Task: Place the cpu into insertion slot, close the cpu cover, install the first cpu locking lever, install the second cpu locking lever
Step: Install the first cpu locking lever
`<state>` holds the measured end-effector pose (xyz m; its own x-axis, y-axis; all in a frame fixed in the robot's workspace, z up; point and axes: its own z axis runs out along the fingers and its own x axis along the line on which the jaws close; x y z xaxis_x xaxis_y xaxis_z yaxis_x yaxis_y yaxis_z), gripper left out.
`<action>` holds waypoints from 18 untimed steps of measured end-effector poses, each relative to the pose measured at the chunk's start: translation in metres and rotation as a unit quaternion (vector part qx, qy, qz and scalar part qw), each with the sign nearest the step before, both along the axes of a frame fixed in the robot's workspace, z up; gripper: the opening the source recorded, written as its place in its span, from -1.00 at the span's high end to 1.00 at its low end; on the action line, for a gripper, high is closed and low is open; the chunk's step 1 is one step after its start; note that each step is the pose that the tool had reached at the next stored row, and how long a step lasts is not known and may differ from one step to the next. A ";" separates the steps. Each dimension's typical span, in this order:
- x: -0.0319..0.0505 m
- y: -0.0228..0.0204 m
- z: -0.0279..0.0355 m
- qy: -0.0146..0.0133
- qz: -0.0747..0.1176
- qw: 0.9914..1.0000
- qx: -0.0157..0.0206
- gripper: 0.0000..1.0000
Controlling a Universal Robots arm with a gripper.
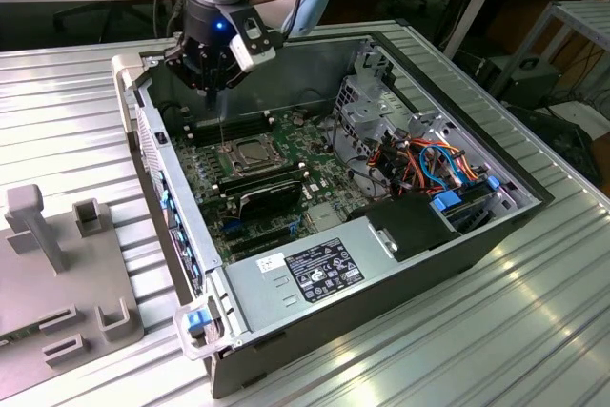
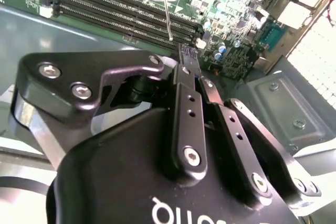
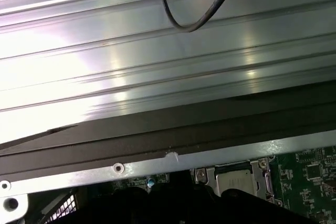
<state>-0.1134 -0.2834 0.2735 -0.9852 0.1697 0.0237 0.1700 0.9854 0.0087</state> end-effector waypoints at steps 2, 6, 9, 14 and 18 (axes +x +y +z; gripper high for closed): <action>0.0000 0.0003 -0.0001 0.000 0.004 1.000 0.001 0.79; 0.0004 0.0034 -0.0001 0.000 0.015 1.000 0.001 0.79; 0.0010 0.0055 -0.0001 0.000 0.018 1.000 0.001 0.79; 0.0073 0.0049 -0.0015 0.000 0.021 1.000 0.001 0.79; 0.0074 0.0009 -0.0027 0.000 0.021 1.000 0.001 0.79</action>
